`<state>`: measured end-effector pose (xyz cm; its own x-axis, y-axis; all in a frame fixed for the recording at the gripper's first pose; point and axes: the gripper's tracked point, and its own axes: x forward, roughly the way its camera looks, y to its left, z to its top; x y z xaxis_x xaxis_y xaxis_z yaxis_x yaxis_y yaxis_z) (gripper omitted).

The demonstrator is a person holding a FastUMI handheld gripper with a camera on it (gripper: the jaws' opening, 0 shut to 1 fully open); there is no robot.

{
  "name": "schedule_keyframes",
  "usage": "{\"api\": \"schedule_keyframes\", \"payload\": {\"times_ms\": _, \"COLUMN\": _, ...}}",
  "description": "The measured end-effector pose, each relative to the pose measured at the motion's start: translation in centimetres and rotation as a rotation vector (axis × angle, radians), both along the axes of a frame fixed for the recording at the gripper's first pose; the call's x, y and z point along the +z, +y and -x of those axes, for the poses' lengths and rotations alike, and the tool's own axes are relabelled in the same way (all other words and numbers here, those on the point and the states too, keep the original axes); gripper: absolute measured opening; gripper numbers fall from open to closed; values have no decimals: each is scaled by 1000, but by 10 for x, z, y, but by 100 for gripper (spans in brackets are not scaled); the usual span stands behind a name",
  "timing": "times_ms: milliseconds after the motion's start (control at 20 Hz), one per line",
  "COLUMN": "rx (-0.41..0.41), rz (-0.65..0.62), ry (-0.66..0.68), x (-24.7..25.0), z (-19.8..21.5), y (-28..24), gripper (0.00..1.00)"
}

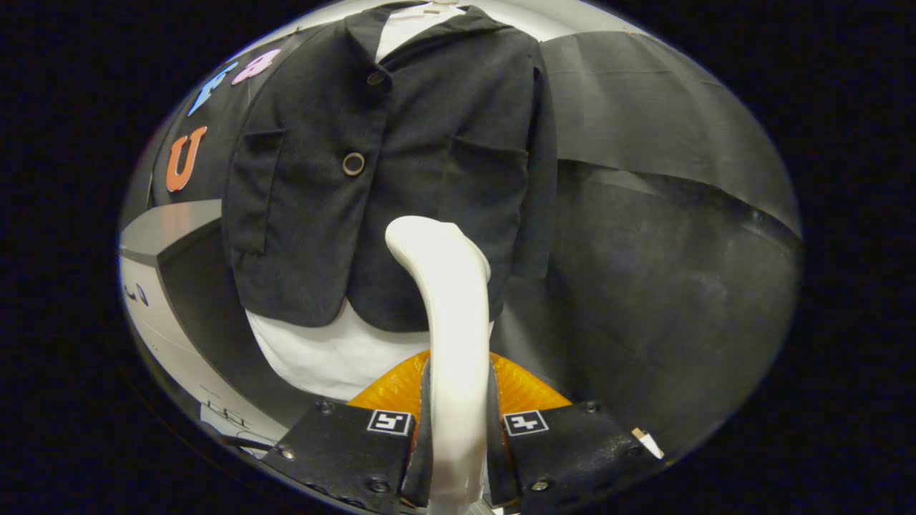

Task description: Iron the clothes twice with a garment steamer, once on the left side and once on the right side.

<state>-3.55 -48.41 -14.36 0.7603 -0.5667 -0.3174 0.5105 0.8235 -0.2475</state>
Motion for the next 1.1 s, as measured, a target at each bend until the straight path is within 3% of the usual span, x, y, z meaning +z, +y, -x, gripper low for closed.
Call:
{"api": "schedule_keyframes", "payload": {"times_ms": 650, "rx": 18, "rz": -53, "ry": 89, "x": -58, "z": 29, "y": -2, "gripper": 34}}
{"api": "schedule_keyframes", "payload": {"times_ms": 1100, "rx": -28, "rz": 1, "ry": -90, "x": 15, "z": 113, "y": 84, "gripper": 34}}
